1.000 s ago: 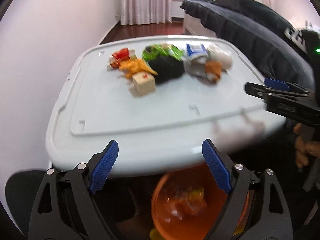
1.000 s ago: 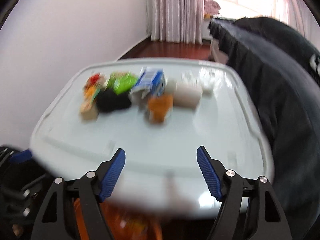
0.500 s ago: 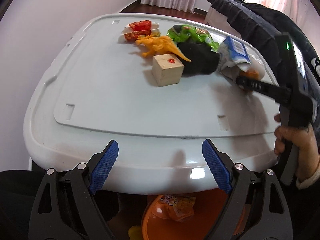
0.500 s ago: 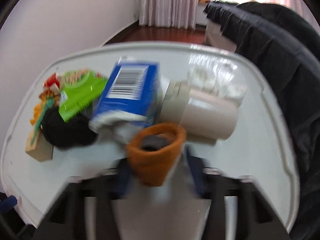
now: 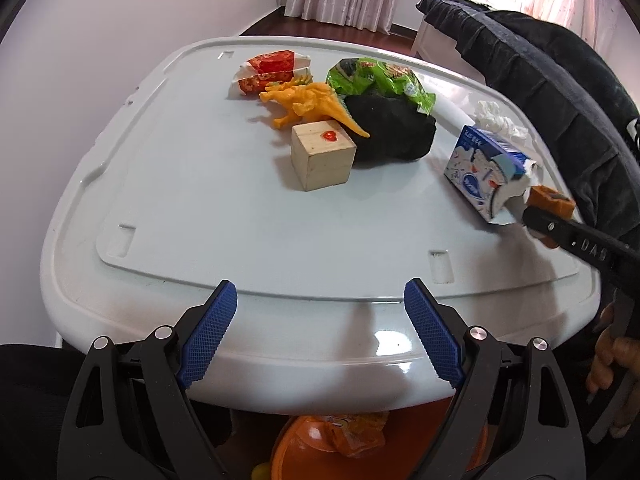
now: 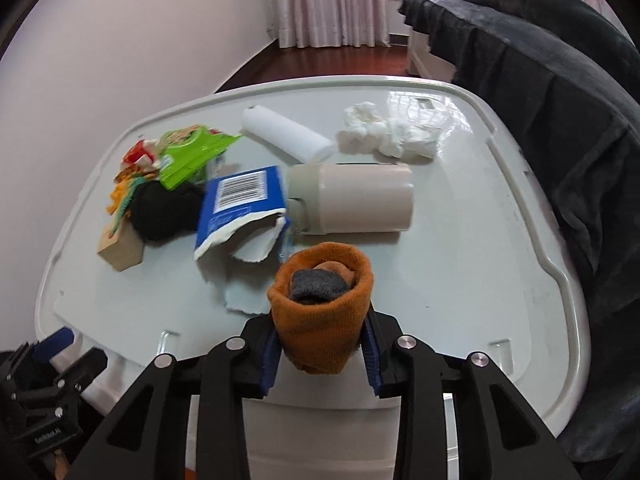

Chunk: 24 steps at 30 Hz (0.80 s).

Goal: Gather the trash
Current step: 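Grasp the orange sock with the right tool while the left tool returns to the table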

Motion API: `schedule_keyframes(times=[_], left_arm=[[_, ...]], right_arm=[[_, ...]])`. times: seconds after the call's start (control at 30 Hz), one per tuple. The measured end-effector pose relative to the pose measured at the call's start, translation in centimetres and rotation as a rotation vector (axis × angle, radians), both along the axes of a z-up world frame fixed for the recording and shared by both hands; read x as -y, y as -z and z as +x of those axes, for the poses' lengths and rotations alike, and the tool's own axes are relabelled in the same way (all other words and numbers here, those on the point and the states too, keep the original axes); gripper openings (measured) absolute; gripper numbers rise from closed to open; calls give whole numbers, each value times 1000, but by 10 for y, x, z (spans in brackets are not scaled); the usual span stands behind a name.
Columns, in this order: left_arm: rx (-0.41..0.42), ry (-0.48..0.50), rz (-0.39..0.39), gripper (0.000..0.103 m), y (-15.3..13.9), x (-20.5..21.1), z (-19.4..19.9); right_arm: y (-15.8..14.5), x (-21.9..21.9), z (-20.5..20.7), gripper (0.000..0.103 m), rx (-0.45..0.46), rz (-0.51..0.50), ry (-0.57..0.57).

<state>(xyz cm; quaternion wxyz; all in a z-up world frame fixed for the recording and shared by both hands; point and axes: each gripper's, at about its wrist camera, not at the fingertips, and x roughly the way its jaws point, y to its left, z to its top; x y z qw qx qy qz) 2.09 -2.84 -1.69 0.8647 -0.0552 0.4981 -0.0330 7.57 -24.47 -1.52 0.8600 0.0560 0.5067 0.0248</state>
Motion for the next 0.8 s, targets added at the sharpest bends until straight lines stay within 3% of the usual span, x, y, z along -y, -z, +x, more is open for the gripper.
schedule_keyframes(times=[0.33, 0.47, 0.67, 0.8], left_arm=[[5, 28, 18, 84, 11, 7, -4], [-2, 33, 12, 84, 13, 8, -5], [33, 22, 16, 84, 7, 11, 3], [52, -6, -8, 84, 7, 18, 31]], right_arm=[[6, 30, -16, 38, -14, 96, 103], [8, 39, -17, 32, -21, 127, 137], [-11, 45, -34, 31, 32, 158, 136], [-23, 48, -55, 31, 72, 159, 119]])
